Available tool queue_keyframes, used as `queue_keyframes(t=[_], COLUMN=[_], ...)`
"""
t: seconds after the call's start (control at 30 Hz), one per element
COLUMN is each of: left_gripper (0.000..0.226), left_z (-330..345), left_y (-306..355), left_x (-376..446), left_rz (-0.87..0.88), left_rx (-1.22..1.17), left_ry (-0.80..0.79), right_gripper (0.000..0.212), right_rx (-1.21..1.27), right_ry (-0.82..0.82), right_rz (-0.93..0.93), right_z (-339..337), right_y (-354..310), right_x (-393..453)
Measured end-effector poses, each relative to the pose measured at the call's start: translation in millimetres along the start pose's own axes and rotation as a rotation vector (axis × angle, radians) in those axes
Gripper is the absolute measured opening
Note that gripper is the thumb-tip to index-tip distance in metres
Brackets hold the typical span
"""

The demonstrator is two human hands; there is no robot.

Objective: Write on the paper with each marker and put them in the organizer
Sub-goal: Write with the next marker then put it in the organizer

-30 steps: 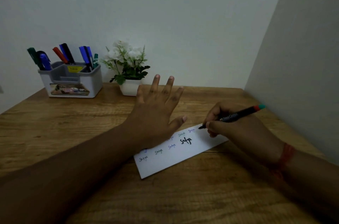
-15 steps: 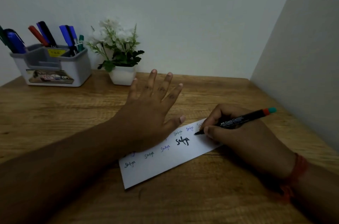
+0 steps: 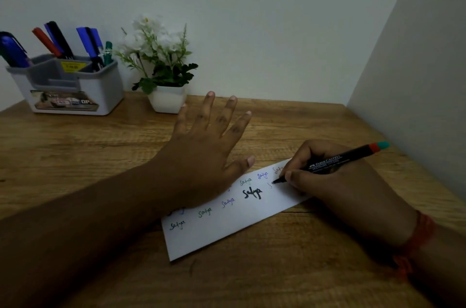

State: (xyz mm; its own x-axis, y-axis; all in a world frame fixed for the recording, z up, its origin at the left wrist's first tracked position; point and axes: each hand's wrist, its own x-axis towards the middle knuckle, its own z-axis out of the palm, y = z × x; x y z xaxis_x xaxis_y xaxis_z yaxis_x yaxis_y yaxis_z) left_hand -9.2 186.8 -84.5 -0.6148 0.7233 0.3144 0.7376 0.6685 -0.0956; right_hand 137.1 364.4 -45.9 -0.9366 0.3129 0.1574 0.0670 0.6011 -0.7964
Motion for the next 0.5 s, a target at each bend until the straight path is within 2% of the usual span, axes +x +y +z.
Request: queue_keyframes(t=[0.5], left_gripper=[0.076], left_z=[-0.7], left_y=[0.5], left_x=[-0.6], left_rz=[0.003], left_rx=[0.0], left_ry=[-0.007], right_gripper=[0.011], right_rx=[-0.015], right_ry=[0.008], right_rz=[-0.004], right_z=[-1.1], right_y=[4.5], right_x=[0.6])
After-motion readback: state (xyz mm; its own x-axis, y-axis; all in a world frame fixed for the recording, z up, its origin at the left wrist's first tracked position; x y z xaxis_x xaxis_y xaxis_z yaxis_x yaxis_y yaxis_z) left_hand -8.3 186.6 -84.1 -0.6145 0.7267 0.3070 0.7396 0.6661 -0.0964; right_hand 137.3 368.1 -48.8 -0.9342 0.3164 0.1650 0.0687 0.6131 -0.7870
